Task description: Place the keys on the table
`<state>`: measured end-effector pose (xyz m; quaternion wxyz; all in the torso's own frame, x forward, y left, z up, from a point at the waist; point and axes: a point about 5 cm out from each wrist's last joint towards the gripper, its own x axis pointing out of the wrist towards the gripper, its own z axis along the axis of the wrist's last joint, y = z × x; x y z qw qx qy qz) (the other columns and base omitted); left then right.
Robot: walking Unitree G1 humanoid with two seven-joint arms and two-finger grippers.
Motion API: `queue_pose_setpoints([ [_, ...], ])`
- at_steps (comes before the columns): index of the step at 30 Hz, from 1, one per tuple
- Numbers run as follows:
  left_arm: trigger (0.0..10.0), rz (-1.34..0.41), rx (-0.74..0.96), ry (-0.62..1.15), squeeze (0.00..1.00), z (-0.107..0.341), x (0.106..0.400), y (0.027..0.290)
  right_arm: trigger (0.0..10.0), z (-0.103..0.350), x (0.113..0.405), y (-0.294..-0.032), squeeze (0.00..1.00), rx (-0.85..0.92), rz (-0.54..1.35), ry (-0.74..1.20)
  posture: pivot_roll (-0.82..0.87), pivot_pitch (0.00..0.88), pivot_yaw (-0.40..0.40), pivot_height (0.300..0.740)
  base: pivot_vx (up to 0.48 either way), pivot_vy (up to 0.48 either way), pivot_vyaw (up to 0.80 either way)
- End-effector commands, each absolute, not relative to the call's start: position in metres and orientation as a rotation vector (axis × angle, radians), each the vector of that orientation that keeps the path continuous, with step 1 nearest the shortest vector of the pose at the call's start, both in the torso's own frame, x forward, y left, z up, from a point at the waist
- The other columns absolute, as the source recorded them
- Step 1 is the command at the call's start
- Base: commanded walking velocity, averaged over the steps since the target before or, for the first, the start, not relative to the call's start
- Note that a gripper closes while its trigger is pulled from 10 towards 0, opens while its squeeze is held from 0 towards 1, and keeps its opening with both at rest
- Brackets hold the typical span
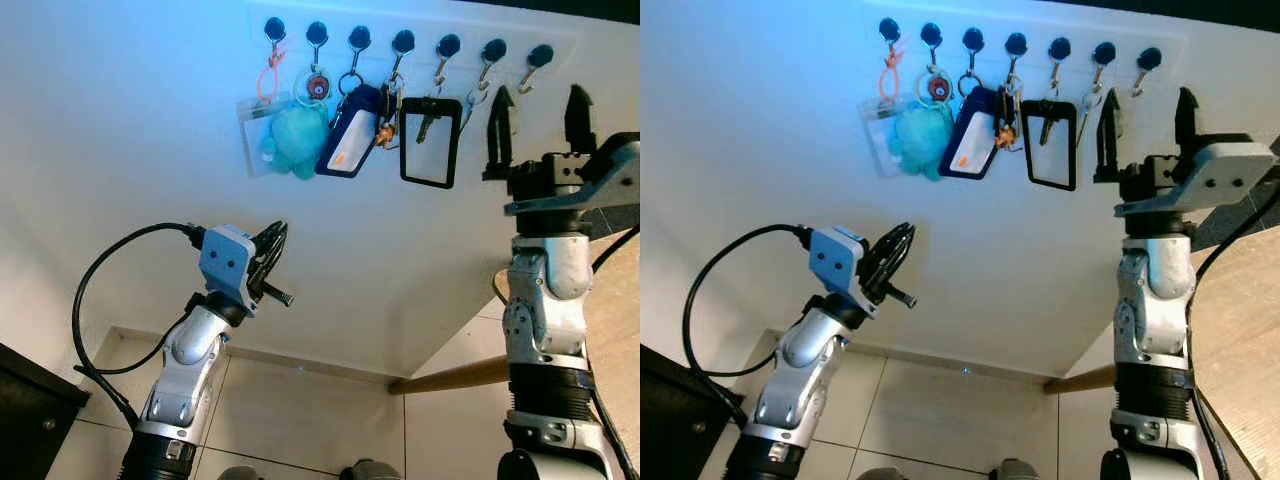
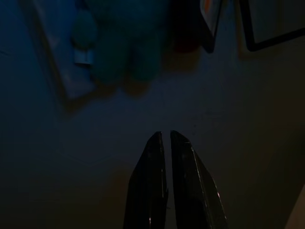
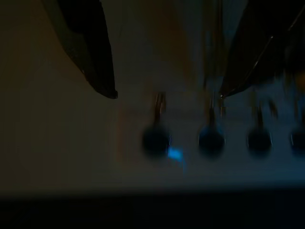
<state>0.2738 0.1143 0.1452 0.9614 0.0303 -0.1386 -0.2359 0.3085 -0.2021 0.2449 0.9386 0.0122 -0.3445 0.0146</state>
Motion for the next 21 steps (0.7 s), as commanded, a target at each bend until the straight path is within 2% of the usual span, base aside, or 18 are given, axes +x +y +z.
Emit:
queue_pose_setpoints([
  [1,10.0,-0.484,0.056,-0.275,0.00,0.144,0.271,0.111,10.0,0.239,0.310,-0.202,0.00,0.030,0.030,-0.671,0.06,0.087,-0.053,0.740,0.000,0.000,0.00],
  [12,10.0,-0.482,0.061,-0.274,0.00,0.145,0.270,0.111,10.0,0.233,0.317,-0.202,0.00,0.037,0.052,-0.613,0.06,0.089,-0.056,0.740,0.000,0.000,0.00],
  [20,10.0,-0.502,0.034,-0.315,0.00,0.156,0.270,0.108,10.0,0.238,0.313,-0.191,0.00,0.049,0.121,-0.653,0.06,0.097,-0.057,0.740,0.000,0.000,0.00],
  [21,10.0,-0.538,0.017,-0.336,0.00,0.163,0.269,0.101,10.0,0.240,0.310,-0.185,0.00,0.053,0.146,-0.679,0.07,0.102,-0.054,0.740,0.000,0.000,0.00],
])
